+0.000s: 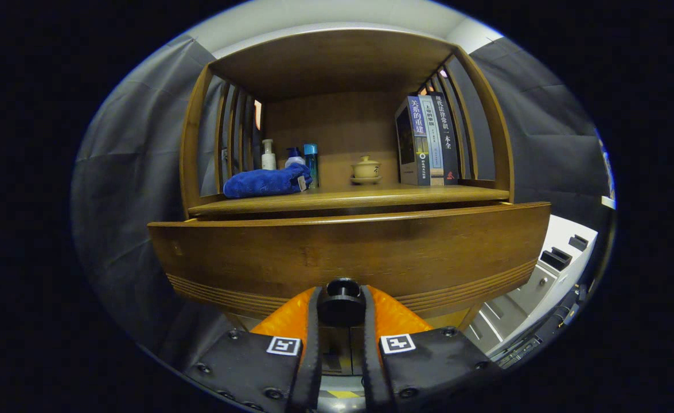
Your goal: Pull open the drawer, take out the items inside it, and place them on the countertop above the cabinet.
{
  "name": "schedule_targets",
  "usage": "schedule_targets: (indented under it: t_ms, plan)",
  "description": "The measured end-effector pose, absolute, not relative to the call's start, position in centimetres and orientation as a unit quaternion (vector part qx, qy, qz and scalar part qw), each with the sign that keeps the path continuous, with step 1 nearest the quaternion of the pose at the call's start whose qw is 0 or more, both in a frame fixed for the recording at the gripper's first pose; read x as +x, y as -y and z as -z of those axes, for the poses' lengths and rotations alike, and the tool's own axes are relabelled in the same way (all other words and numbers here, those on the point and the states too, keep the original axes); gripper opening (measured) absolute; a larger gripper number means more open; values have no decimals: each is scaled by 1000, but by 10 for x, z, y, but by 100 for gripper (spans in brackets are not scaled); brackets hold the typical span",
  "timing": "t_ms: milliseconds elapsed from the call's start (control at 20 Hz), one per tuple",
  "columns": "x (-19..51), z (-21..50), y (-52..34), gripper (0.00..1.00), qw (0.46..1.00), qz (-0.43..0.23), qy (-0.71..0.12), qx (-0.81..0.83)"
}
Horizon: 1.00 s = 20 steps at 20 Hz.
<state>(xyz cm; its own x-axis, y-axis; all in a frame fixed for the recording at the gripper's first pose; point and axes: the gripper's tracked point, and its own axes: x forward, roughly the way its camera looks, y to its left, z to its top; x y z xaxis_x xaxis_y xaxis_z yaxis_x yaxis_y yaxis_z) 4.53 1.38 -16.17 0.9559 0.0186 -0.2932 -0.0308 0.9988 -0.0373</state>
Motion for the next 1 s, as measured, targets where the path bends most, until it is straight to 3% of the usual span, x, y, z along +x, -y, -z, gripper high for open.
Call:
schedule_targets:
  t_ms: [1000]
  plan:
    - [-15, 161, -13, 37, 986, -15, -162, -27]
